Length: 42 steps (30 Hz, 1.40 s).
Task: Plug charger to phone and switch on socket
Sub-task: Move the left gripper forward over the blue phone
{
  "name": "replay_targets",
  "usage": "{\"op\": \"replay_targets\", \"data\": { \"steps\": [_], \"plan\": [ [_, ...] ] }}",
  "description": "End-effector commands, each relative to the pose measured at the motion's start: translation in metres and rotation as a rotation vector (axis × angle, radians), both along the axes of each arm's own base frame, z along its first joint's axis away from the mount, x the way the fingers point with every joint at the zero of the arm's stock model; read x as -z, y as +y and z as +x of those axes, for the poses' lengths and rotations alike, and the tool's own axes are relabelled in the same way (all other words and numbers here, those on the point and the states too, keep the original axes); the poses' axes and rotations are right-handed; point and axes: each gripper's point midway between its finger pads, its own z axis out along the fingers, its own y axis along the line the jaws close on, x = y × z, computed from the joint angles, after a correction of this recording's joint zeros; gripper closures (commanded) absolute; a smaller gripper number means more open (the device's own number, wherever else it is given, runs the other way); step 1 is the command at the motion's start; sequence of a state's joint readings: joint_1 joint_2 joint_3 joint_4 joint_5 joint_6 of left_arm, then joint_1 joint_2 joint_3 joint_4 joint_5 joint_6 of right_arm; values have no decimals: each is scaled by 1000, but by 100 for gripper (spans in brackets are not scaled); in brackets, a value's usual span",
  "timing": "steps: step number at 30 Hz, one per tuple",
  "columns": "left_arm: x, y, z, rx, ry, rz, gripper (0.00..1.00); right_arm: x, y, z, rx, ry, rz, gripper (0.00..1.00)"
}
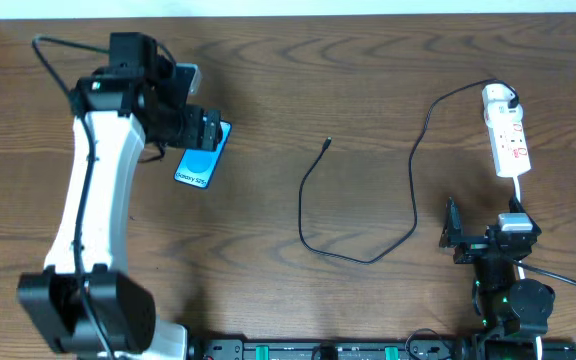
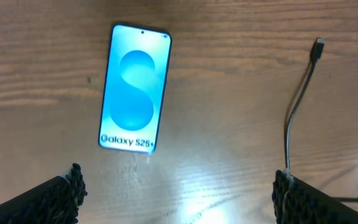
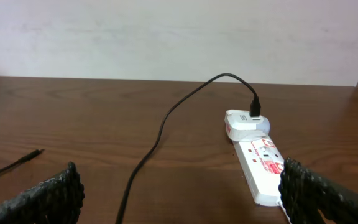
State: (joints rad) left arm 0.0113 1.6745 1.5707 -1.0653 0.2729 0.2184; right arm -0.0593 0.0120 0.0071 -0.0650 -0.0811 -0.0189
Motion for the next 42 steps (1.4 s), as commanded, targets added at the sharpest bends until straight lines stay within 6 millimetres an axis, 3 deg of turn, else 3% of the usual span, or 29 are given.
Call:
{"op": "replay_targets", "data": {
  "steps": [1,10,14,26,42],
  "plan": [
    [3,1,12,34,-20,7,3,0,2,0,-7,0,7,1],
    [13,11,46,22,-103,61,3,0,2,0,-7,0,7,1],
    [38,21,49,4,-43,120,3,0,2,0,-7,0,7,1],
    [117,21,49,22,145,117,3,0,2,0,-7,0,7,1],
    [170,25,51,29,228,140,3,0,2,0,-7,0,7,1]
  ]
}}
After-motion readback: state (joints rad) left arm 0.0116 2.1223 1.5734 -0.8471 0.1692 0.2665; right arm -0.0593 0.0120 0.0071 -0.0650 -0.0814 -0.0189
